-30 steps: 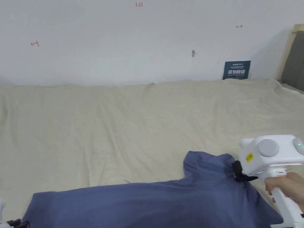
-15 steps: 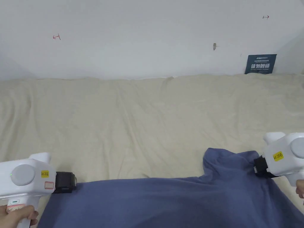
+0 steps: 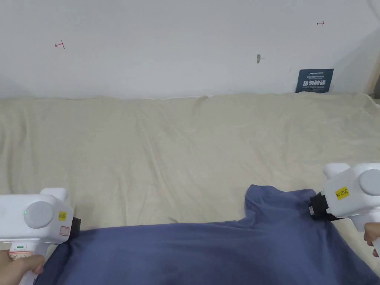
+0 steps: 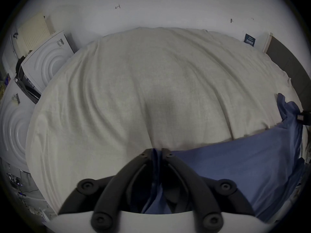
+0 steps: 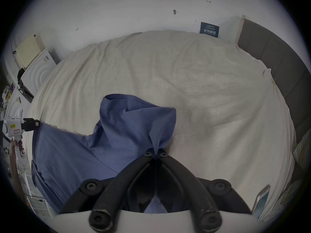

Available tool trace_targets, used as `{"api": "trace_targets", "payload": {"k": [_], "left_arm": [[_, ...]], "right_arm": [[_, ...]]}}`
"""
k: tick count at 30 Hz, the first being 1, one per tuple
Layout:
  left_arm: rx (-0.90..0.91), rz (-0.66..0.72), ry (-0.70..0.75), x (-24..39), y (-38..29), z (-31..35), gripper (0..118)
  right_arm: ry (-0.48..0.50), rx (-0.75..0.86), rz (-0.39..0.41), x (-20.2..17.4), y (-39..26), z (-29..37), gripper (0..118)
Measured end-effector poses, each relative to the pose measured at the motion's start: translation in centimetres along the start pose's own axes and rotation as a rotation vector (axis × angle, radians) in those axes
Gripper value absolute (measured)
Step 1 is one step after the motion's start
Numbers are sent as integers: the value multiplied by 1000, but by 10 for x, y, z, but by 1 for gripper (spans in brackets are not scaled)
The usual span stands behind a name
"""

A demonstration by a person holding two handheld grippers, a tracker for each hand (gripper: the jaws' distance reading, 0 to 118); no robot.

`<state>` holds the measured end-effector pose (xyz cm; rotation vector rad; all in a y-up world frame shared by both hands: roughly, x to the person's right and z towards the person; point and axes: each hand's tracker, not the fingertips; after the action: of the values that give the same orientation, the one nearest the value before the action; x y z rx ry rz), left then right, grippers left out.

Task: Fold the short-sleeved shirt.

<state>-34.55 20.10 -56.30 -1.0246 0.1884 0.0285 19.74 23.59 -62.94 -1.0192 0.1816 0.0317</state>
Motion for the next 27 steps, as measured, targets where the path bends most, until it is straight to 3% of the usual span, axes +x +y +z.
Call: {"api": "trace_targets", "payload": {"k": [6,15,21,27], "left_arm": [[70,32,-73,-11,0,42,4],[168,2,-62,-12,-13,102,4],[222,19,-67,-29,-52,148,4],[201,47,-77,-45,-131,174,4]], "right_arm": [[31,52,1,5,0,34,0],[23,104,50,2,-10,78,0],[22,146,101,6,-40,125,0],[77,135,130,17,-113,164,0]]}}
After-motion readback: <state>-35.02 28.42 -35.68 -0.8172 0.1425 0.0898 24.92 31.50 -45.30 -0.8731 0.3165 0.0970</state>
